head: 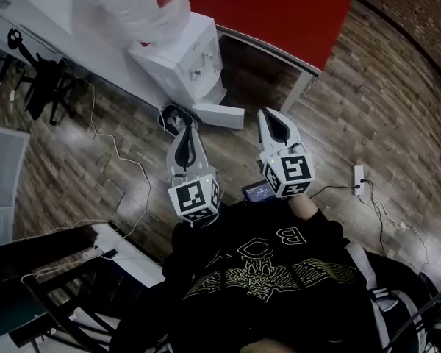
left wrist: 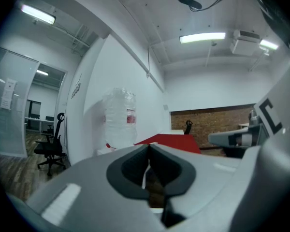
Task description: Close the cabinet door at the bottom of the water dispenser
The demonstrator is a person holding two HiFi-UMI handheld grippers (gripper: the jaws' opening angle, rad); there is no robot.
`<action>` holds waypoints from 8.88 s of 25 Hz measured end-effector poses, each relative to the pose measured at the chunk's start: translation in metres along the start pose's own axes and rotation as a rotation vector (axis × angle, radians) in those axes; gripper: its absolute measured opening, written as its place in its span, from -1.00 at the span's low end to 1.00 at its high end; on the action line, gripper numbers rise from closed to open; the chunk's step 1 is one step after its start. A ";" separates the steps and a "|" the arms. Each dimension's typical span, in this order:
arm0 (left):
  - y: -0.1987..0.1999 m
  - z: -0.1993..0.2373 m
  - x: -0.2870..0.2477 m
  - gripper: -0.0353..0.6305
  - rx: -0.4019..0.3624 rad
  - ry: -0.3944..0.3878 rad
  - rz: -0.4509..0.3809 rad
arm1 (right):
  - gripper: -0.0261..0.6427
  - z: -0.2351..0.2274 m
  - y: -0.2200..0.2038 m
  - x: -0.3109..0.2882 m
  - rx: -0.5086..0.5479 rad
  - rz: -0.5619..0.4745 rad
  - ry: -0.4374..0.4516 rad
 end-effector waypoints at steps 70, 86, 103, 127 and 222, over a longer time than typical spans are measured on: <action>-0.107 0.055 -0.335 -0.87 -0.084 -0.204 0.222 | -0.53 -0.086 -0.130 -0.290 0.172 0.317 -0.037; -0.288 0.029 -0.375 -0.87 -0.076 -0.362 0.423 | -0.50 -0.125 -0.419 -0.307 0.156 0.777 0.027; -0.342 0.054 -0.361 -0.87 -0.046 -0.317 0.522 | -0.39 -0.126 -0.545 -0.364 0.036 1.019 0.021; -0.352 0.062 -0.381 -0.87 0.079 -0.288 0.525 | -0.47 -0.187 -0.486 -0.531 0.106 0.882 -0.010; 0.112 0.129 -0.295 -0.88 -0.082 -0.150 -0.168 | -0.93 0.006 0.137 -0.282 0.194 -0.221 -0.141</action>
Point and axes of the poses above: the fingertips, and each gripper's own axes: x backward along the fingers, z to its left, y out of its top, the point moved 3 cm from there along x, backward along the fingers, and after that the axes turned 9 degrees about z, right-handed, at the moved point
